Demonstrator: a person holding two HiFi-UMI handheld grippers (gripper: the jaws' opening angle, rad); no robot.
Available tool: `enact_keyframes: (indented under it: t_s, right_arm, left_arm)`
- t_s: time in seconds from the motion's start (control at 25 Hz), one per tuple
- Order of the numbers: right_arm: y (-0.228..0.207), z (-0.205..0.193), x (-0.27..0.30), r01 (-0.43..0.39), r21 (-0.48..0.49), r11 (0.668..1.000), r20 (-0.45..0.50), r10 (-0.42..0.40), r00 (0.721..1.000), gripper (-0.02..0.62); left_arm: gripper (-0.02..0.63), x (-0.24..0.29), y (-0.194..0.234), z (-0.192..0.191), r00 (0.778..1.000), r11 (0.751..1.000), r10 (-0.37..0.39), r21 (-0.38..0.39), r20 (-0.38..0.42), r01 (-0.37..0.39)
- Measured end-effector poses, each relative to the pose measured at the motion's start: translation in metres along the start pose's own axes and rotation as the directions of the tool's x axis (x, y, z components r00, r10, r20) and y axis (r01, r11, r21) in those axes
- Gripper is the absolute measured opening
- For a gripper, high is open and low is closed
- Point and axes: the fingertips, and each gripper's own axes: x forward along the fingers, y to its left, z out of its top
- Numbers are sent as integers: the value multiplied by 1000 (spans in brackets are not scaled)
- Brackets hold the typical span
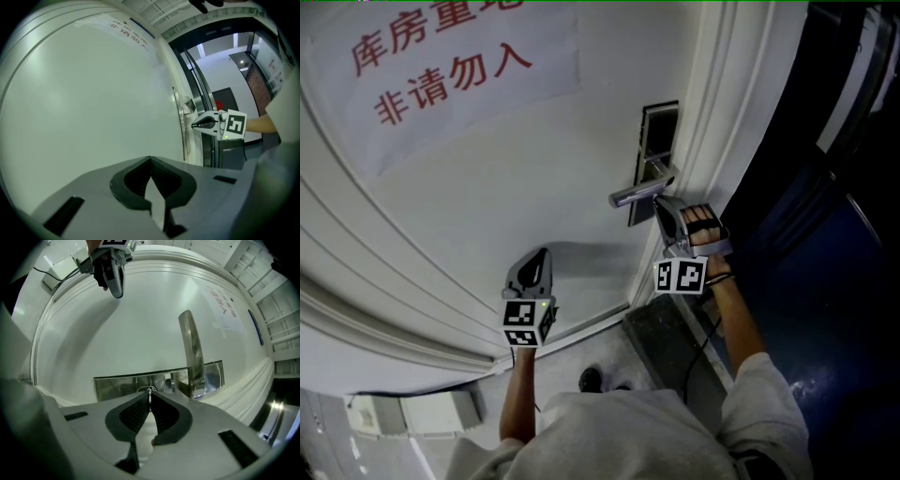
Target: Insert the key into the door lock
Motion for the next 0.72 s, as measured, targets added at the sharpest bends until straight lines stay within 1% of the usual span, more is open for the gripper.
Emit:
enact_keyframes:
  t_s: [0.4, 0.72]
  right_arm:
    - [0, 1, 13, 24, -15, 1000, -2, -24, 1000, 29]
    - [0, 2, 18, 18, -13, 1000, -4, -18, 1000, 29]
  left_arm:
    - [17, -2, 5, -4, 1000, 1000, 12, 2, -10, -12]
    - [17, -1, 5, -2, 1000, 1000, 12, -1, -4, -12]
